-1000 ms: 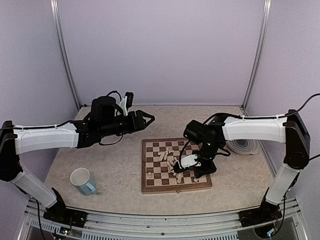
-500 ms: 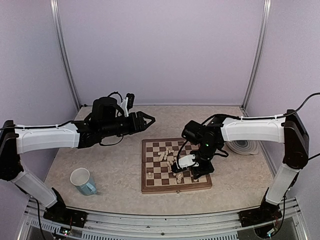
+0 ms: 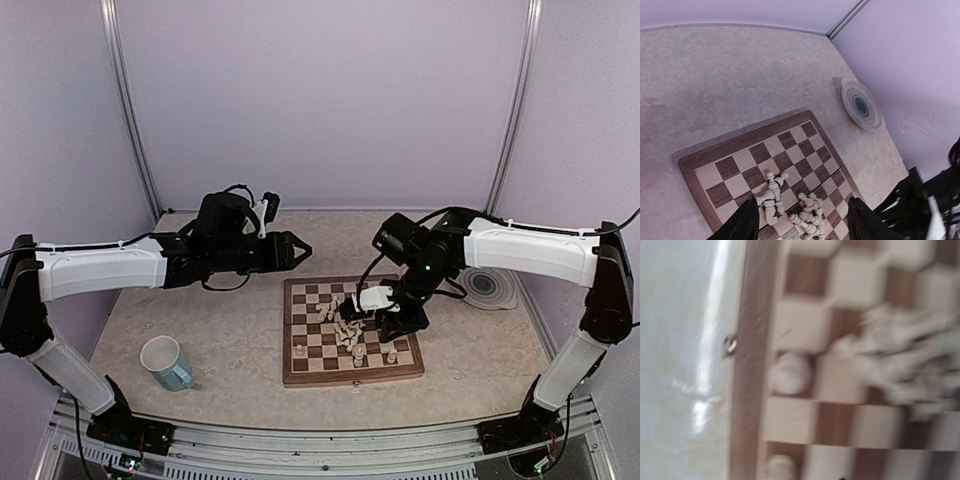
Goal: Set up the chess pieces on the board
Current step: Place the knight at g1, then pick up the pawn from the chessboard.
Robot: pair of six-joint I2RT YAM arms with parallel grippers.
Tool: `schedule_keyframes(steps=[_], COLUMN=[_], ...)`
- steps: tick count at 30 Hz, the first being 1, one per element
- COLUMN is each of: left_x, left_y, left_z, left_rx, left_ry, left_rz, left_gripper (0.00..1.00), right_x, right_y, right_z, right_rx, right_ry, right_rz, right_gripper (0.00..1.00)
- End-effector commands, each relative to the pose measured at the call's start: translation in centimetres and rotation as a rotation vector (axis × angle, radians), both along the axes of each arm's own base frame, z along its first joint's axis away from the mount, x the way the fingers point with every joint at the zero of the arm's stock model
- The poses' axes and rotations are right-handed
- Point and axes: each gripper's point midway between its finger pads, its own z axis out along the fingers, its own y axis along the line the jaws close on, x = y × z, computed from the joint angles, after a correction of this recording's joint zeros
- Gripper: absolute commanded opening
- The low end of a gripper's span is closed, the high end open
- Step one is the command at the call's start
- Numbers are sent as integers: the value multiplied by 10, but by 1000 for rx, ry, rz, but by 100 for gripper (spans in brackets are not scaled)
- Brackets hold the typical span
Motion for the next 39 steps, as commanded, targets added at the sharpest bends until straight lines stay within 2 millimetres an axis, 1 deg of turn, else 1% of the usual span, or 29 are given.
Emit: schedule_keyframes(steps=[1, 3, 7, 12, 15, 17, 20, 25, 29, 34, 39], left_x=[-12, -16, -24, -28, -29, -33, -34, -35, -31, -30, -30], left_y=[2, 1, -5, -7, -6, -7, -5, -4, 0, 1, 2], left_z=[-43, -60, -76, -86, -89, -91, -93, -95, -98, -98, -98], left_rx=[273, 333, 355, 354, 338, 319, 303, 261, 246, 233, 223], left_ry=[23, 33, 50, 57, 66, 83, 98, 121, 136, 141, 141], left_rz=[-33, -34, -70, -78, -70, -88, -82, -84, -69, -66, -59], left_gripper=[59, 59, 56, 55, 55, 56, 57, 58, 58, 58, 58], right_x=[29, 51, 88, 114, 125, 131, 135, 137, 138, 148, 150], right_y=[10, 10, 18, 37, 47, 52, 56, 62, 65, 67, 67], right_z=[61, 65, 58, 38, 27, 19, 4, -16, -32, -56, -70], right_rx=[233, 280, 318, 333, 345, 347, 339, 328, 314, 274, 260], right_ry=[-18, -50, -77, -76, -73, -72, -52, -23, 3, 10, 15], right_rz=[-67, -112, -178, -194, -198, -195, -191, -177, -175, -189, -199], right_gripper=[33, 32, 29, 28, 30, 33, 35, 36, 37, 37, 35])
